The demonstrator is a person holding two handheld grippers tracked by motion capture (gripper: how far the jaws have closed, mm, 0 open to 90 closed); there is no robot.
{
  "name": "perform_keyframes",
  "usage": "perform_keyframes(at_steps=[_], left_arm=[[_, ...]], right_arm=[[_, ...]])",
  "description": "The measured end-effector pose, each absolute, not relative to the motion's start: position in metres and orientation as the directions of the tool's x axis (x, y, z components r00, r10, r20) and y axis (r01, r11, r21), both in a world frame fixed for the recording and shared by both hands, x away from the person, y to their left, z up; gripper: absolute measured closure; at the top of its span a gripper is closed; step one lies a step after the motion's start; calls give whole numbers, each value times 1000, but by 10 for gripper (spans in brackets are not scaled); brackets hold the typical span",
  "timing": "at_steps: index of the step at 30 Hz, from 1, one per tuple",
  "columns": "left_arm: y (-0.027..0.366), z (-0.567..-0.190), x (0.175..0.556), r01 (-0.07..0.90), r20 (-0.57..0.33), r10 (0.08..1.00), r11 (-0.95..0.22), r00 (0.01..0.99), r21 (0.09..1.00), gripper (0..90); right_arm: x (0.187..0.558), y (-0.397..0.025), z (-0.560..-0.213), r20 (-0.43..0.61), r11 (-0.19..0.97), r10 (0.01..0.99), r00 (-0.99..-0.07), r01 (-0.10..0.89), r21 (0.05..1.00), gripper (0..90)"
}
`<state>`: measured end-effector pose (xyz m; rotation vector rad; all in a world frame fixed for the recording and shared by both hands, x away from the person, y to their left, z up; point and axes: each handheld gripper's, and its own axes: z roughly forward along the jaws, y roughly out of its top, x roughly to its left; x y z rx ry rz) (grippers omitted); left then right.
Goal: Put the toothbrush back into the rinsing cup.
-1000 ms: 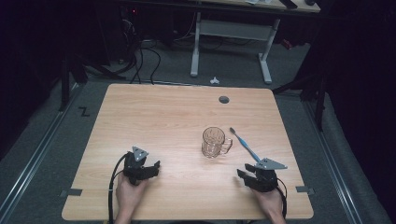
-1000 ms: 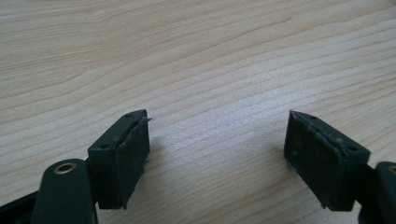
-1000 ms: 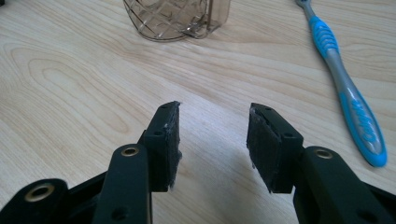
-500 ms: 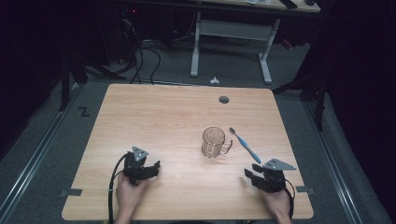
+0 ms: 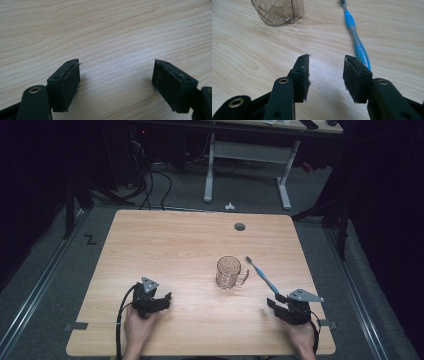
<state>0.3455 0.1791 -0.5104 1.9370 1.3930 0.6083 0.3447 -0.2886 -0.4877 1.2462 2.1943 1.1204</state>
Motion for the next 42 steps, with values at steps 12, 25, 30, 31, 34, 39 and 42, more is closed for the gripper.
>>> perform_keyframes(at_steps=[12,25,30,31,34,39,42], left_arm=[[179,-510,346,637,-10,947,-208,321,743,230],[179,-510,346,636,-11,948,-204,318,744,230],[179,-510,346,637,-11,948,-204,318,744,230],[179,-510,346,637,-11,948,-205,318,744,230],[179,-510,346,637,-11,948,-205,318,744,230],[179,-510,346,637,-11,948,-205,318,744,230],[179,-510,346,637,-11,949,-204,316,743,230]], right_arm=[[357,-290,-480,31,308,848,-528,540,783,576],[372,-294,-471,39,299,856,-516,554,777,577],[381,-294,-467,68,288,861,-504,592,752,575],[382,-294,-467,69,287,862,-502,596,751,574],[386,-293,-466,74,280,863,-500,595,753,567],[393,-292,-463,73,267,875,-478,604,751,545],[398,-291,-461,71,268,879,-472,610,746,548]])
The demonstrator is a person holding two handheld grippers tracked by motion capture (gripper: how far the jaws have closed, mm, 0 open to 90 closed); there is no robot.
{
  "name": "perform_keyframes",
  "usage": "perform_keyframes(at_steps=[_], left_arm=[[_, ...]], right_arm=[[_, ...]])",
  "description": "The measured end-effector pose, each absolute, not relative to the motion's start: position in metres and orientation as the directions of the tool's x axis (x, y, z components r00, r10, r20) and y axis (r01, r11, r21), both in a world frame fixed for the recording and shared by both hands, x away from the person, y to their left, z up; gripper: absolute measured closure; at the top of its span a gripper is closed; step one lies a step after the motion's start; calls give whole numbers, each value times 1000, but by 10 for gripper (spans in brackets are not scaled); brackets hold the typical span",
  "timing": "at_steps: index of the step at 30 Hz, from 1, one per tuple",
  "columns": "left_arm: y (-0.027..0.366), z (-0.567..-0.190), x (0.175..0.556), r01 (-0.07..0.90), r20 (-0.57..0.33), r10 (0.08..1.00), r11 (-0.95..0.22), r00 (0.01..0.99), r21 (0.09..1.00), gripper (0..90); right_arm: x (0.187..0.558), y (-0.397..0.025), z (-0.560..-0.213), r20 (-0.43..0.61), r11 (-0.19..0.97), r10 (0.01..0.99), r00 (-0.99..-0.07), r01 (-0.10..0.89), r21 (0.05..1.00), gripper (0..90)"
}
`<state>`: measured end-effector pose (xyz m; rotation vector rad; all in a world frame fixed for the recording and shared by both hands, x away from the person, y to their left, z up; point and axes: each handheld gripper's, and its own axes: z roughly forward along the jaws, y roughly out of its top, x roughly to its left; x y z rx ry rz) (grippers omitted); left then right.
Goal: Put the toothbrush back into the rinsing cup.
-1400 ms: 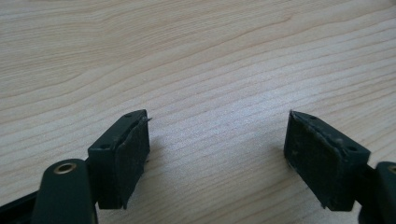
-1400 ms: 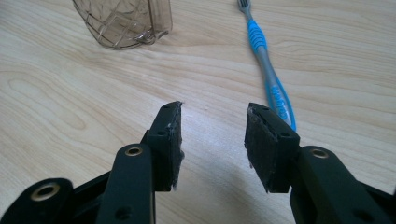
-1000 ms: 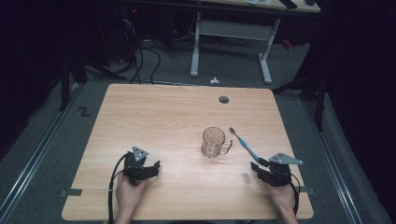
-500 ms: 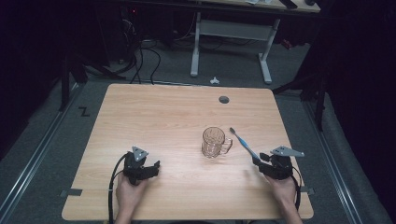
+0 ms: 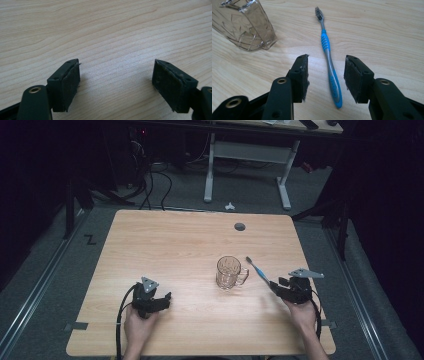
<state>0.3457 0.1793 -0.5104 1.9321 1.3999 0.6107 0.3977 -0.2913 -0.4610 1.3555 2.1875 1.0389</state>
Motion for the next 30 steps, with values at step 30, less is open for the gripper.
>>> perform_keyframes(at_steps=[30], left_arm=[[179,-510,346,637,-11,949,-203,315,744,229]], right_arm=[[455,-273,-452,35,388,856,-516,685,616,610]])
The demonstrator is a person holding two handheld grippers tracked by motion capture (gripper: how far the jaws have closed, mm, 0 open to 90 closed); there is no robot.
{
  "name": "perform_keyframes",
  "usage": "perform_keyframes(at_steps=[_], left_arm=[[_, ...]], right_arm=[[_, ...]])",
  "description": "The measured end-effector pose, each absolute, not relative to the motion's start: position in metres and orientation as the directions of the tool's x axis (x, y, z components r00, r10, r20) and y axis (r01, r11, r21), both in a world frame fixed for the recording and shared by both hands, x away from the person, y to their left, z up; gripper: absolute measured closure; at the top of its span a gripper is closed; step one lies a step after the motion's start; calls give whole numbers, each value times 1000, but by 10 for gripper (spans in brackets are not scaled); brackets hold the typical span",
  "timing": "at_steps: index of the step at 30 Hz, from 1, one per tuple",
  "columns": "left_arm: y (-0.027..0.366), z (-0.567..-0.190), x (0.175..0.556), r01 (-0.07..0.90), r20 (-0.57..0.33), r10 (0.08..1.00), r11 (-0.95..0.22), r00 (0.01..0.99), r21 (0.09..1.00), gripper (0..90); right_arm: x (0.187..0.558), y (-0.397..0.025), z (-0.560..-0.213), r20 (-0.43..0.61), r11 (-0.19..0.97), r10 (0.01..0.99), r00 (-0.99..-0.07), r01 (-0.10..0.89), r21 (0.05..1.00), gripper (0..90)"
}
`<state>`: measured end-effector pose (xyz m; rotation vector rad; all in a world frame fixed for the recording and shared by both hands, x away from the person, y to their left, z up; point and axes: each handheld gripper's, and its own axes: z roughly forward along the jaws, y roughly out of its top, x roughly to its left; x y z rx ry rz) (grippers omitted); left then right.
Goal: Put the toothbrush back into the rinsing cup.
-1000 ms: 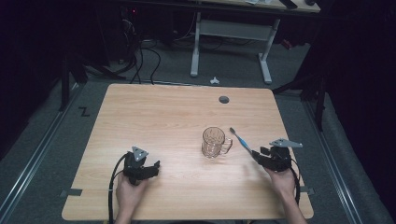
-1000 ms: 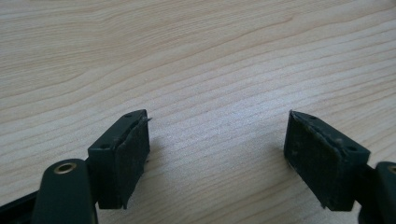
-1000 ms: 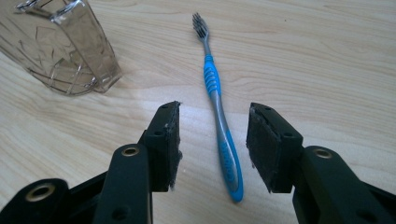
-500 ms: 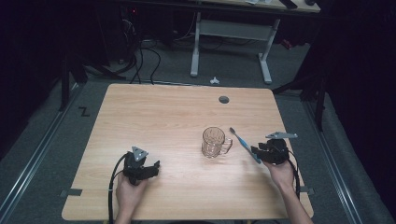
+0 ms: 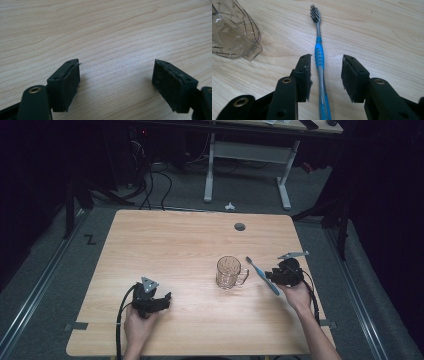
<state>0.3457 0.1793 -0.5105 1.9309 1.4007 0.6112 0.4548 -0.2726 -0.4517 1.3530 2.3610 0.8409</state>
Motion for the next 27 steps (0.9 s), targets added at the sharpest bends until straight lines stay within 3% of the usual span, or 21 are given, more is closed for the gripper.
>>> perform_keyframes(at_steps=[10,18,27], left_arm=[[179,-510,346,637,-11,949,-204,316,743,229],[179,-510,346,637,-10,948,-206,319,743,229],[179,-510,346,637,-10,948,-207,319,743,229]], right_arm=[[472,-256,-452,21,445,834,-551,696,563,665],[486,-235,-455,-58,539,809,-585,698,472,664],[502,-221,-456,-57,565,799,-598,717,409,684]])
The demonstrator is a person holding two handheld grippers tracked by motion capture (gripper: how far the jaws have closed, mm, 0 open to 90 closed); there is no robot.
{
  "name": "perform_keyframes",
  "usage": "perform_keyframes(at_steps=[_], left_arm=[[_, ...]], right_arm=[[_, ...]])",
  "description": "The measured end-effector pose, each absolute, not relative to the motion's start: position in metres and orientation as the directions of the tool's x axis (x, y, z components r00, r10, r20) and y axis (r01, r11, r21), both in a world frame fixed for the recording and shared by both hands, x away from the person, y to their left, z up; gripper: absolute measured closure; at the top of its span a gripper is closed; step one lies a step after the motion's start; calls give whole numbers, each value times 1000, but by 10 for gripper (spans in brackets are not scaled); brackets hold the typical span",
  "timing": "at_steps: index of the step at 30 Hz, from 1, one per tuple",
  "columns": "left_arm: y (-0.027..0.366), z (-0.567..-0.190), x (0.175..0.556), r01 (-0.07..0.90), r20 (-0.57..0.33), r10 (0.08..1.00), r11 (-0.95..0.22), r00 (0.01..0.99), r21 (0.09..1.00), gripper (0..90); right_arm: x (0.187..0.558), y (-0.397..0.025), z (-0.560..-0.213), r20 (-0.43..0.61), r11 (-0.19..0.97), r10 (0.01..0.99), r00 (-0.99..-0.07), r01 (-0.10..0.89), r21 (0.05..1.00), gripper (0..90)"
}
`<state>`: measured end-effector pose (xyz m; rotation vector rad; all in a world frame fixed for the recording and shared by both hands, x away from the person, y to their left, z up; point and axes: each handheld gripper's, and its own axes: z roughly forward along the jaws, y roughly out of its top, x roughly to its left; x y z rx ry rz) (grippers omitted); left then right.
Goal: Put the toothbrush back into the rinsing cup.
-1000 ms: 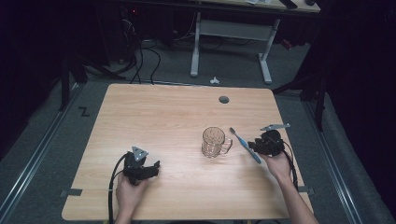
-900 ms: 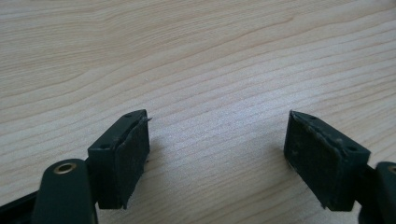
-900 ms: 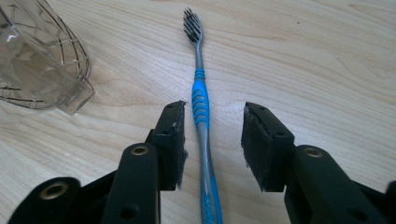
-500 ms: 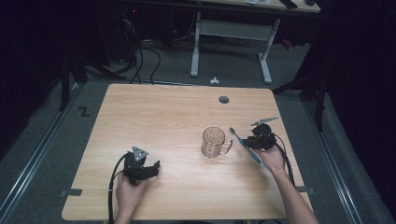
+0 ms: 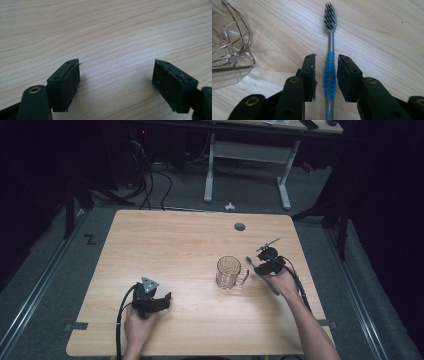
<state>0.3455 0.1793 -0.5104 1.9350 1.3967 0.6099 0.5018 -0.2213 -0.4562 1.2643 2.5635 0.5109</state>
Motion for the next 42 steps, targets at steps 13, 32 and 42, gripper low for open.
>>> perform_keyframes(at_steps=[13,32,42], left_arm=[[179,-510,346,637,-9,948,-207,319,743,227],[179,-510,345,637,-9,947,-208,321,743,226],[179,-510,345,636,-9,947,-208,321,743,226]], right_arm=[[516,-209,-465,-83,595,796,-600,749,292,709],[519,-215,-464,-27,574,806,-591,770,279,797],[513,-222,-450,-10,553,811,-586,760,342,797]])
